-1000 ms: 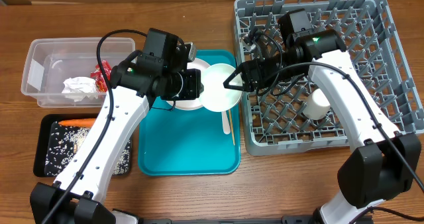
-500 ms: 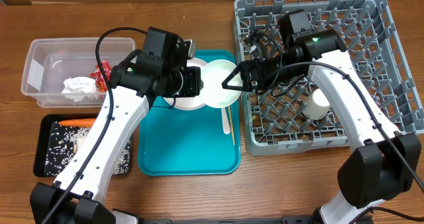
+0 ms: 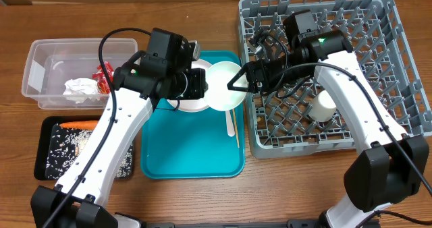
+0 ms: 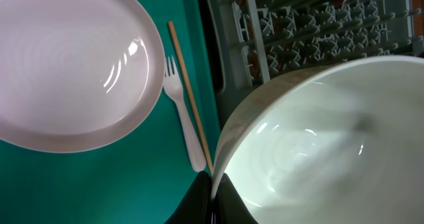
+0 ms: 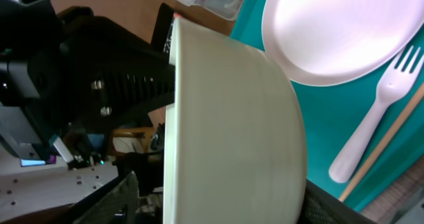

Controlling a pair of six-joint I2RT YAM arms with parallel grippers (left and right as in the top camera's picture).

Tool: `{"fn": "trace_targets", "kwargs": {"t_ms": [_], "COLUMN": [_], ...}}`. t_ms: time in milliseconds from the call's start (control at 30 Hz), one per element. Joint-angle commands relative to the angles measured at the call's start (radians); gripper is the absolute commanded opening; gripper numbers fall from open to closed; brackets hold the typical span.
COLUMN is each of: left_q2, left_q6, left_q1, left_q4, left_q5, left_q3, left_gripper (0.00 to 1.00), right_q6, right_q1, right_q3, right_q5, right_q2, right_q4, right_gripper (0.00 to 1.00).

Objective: Sort waste into correct bins and load items into the dishwasher
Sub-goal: 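Grasp the white bowl with the right gripper next to the left gripper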

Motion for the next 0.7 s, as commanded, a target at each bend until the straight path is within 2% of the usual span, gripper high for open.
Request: {"fn": "trace_targets", "kwargs": {"t_ms": [0, 300, 467, 667], "left_q2": [-0.019, -0.019, -0.019, -0.019], "left_q6": [0.026, 0.026, 0.026, 0.026], "left_q1": [-0.012, -0.014, -0.014, -0.014], "left_q4": [0.001, 0.001, 0.001, 0.001], "left_q5": [0.000, 0.000, 0.000, 0.000], "left_q3": [0.022, 0.022, 0.022, 0.022], "left_gripper": [0.04, 0.06, 0.10, 0.19], "right_q6": [-0.001, -0.001, -0.001, -0.002], "right_q1": [0.006, 0.006, 0.006, 0.006], "right_q3": [0.014, 0.014, 0.014, 0.014], "right_q5": [-0.025, -0.024, -0.014, -0.014], "right_q2": [-0.036, -0.036, -0.036, -0.036], "right_q4": [0.006, 0.008, 0.009, 0.012], "right_gripper": [0.70, 0.61, 0.54, 0.53]}}
